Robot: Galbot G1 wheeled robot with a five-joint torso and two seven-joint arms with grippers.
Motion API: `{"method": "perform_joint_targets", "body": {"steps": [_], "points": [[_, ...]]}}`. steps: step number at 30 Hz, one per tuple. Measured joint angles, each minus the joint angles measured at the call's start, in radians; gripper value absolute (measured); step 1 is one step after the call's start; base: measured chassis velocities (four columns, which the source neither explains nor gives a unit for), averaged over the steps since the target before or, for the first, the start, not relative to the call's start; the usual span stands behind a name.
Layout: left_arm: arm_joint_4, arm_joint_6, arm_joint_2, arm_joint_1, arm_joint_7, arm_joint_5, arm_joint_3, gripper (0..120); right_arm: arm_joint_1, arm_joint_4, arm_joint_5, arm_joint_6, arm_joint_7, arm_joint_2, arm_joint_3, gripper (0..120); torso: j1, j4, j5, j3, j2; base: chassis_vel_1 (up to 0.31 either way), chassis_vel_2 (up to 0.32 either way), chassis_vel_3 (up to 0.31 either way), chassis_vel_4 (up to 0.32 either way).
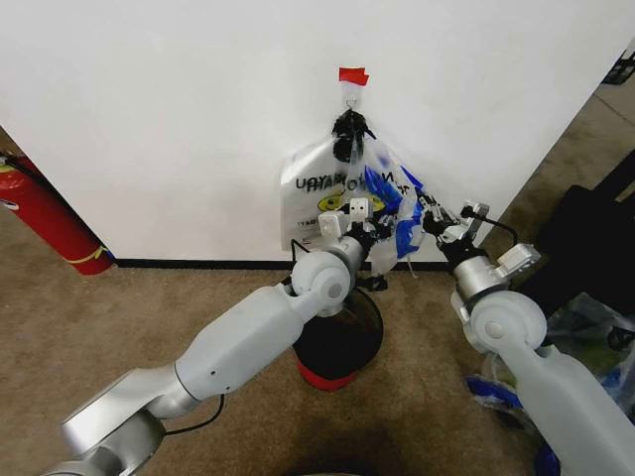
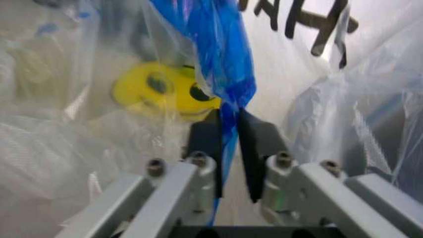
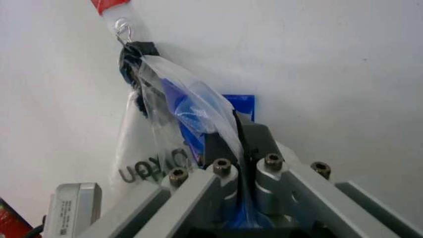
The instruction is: Pick up the garbage bag from the wall and place it over the trash bin.
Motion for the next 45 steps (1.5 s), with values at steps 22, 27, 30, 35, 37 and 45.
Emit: {"method": "perform_joint_targets", "body": {"steps": [22,27,30,35,37,45], "points": [[-0.331,-0.040,0.222,0.156,-0.039,-0.053,-0.136,0,-0.022,-0.011,-0.020,0.013,0.030,0.055,0.006,0,0.000,0.0000,-0.0002,0.000,0.000,0.000,0.000,0.000,0.000],[-0.435,-0.040,0.310,0.224,-0.047,-0.054,-0.209,0,-0.060,0.008,-0.074,0.023,0.033,0.068,0.008,0,0.000,0.0003,-0.0002,0.000,0.000,0.000,0.000,0.000,0.000],[-0.517,-0.032,0.374,0.282,-0.057,-0.078,-0.272,0,-0.097,0.031,-0.096,0.026,0.034,0.072,0.017,0,0.000,0.0000,-0.0003,0.000,0.000,0.000,0.000,0.000,0.000],[-0.606,-0.031,0.450,0.401,-0.054,-0.092,-0.360,0,-0.132,0.052,-0.120,0.028,0.034,0.094,0.032,0,0.000,0.0003,-0.0004,0.000,0.000,0.000,0.000,0.000,0.000],[-0.651,-0.031,0.479,0.475,-0.052,-0.104,-0.420,0,-0.160,0.060,-0.135,0.027,0.029,0.105,0.047,0,0.000,0.0002,-0.0005,0.000,0.000,0.000,0.000,0.000,0.000],[-0.784,-0.026,0.519,0.678,-0.056,-0.121,-0.613,0,-0.226,0.094,-0.164,0.026,0.020,0.131,0.067,0,0.000,0.0001,-0.0003,0.000,0.000,0.000,0.000,0.000,0.000]]}}
